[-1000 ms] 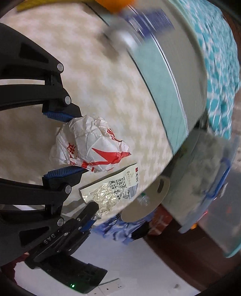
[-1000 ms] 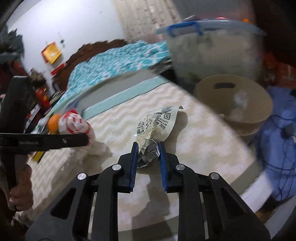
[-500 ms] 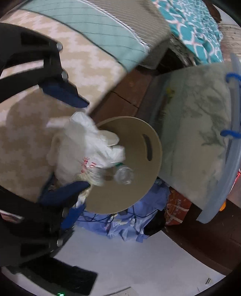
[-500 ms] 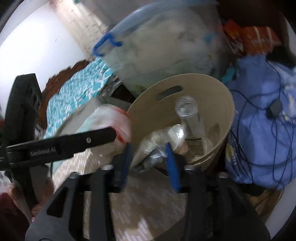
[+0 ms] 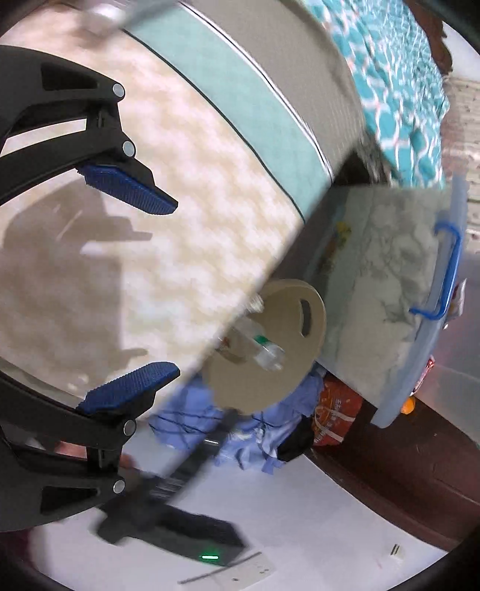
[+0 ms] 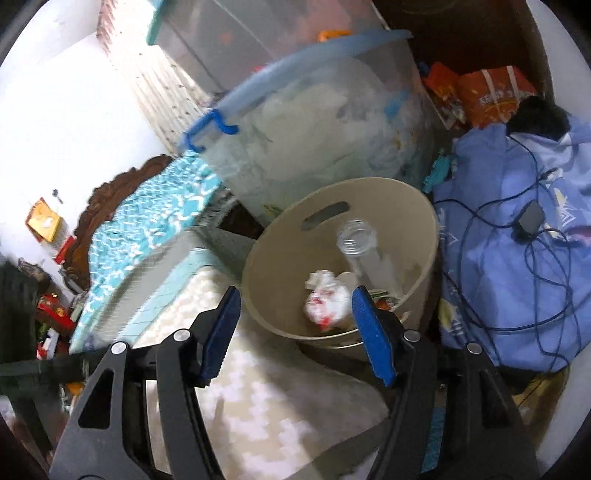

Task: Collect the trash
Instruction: 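Carry the bag and wrapper to the beige bin and release both, then move both tools back over the remaining trash on the bed, then grasp the orange peel with tissue using the left tool while the right tool grasps a green wrapper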

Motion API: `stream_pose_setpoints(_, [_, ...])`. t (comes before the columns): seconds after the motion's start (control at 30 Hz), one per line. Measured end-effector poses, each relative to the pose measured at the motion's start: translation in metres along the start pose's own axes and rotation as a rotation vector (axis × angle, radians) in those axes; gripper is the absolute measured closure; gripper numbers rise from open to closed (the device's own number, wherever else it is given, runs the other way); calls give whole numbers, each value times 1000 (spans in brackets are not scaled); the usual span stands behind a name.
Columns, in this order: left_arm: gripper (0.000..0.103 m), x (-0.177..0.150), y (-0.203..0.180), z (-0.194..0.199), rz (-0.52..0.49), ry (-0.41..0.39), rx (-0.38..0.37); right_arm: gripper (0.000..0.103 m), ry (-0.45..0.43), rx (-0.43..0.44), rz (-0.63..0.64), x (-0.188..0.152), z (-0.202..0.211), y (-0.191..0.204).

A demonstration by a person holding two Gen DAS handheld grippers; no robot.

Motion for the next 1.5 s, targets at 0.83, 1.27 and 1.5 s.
stream_pose_setpoints(0.83, [26, -292, 239, 201, 605, -305, 194, 37, 502, 328, 724, -136, -143, 437])
stream_pose_setpoints(1.27, [11, -351, 301, 265, 757, -427, 396, 77, 536, 204, 954, -166, -167, 467])
stream_pose_setpoints(1.5, [11, -334, 316, 249, 785, -396, 397, 89, 371, 250, 1000, -176, -98, 453])
Point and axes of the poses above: each gripper's, at about its wrist camera, not at the fingertips, and z roughly against the way its jaws point, y to its left, x to its top, the point moved 5 cm from there along -z, roughly the way its jaws point, and after that the axes turned 11 degrees about y, right-handed, at the moved point
